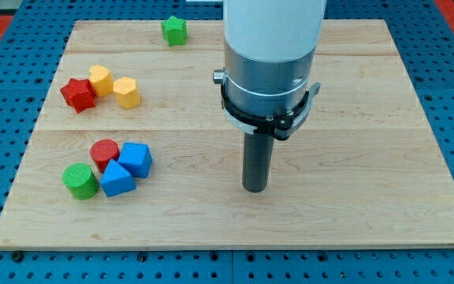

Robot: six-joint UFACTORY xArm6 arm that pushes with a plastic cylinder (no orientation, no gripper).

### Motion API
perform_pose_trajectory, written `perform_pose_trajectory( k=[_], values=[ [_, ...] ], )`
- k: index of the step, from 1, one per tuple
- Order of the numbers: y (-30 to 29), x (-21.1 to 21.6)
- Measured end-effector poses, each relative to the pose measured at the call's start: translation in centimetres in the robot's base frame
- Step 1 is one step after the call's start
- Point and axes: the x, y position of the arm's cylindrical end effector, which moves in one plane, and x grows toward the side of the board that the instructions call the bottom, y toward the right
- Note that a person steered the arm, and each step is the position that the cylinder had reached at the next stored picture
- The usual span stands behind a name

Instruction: Push the red circle into the hexagon

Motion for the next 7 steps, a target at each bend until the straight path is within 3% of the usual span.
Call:
perform_pose_trajectory(
  k=[2, 4, 7],
  values=[
    [-1.5, 6.4],
    [-21.2, 2.9],
    [-19.7, -4.0]
  ],
)
